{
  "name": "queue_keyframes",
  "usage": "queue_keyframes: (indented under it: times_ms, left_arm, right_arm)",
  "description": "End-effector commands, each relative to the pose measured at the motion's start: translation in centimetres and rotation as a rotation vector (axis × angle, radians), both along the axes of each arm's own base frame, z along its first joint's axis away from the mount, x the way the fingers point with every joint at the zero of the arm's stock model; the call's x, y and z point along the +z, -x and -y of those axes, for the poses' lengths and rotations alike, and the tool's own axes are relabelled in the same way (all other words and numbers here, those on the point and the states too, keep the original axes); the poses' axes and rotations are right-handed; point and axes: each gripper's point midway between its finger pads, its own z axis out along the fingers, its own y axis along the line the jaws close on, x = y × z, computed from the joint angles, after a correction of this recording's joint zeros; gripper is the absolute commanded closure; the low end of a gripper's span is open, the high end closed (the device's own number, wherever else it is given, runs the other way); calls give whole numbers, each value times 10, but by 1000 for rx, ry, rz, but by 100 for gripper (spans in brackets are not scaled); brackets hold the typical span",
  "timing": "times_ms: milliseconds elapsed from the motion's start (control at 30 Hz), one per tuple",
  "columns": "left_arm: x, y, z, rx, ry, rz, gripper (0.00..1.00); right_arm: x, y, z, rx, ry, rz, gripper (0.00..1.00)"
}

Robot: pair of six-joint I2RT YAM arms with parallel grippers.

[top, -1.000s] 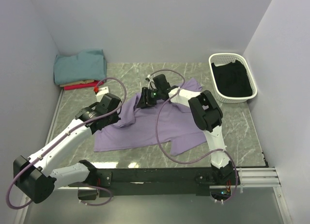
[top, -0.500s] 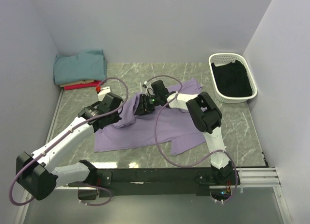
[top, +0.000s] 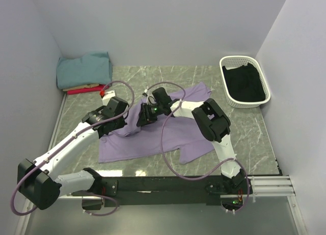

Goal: Fold and stack the t-shirts
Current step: Fold the tshirt

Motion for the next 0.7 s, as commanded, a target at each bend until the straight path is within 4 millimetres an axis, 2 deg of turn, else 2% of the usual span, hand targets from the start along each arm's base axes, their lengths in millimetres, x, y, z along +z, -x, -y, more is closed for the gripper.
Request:
queue_keyframes:
  times_ms: [0,133,300,333,400,467,500,533,567,600,633,667]
  left_arm:
    - [2,-4,-5,14,-11,29,92]
    - [2,-5,-8,21,-6,32,92]
    - [9,-7,-14,42,-4,56,92]
    - [12,-7,-18,58,-6,66,92]
    - [22,-7,-21,80,4,97,91]
    - [34,-8,-28,109,6,136,91]
    - [38,-8,-30,119,7,150,91]
    - [43,-8,-32,124,12,163,90]
    - [48,-8,-34,130,13,178,90]
    - [51,-7,-35,135,17,188,90]
    - [52,-7,-36,143,20,193,90]
    - [55,-6,-38,146,26,204,90]
  right_arm:
    - [22,5,-16,51,-63,17,68]
    - [37,15,-23,83,-79,44,89]
    - [61,21,-35,118,-103,81,90]
    - [75,15,-43,125,-128,108,88]
    - [83,13,-50,139,-130,106,87]
    - [101,-2,-61,144,-139,136,86]
    - [127,-16,-71,132,-172,193,84]
    - [120,-22,-75,126,-157,182,78]
    - [126,-30,-80,112,-169,195,72]
    - [148,-41,-89,105,-218,228,66]
    - [129,-54,-93,94,-222,192,73]
    - [132,-59,-99,78,-259,140,73]
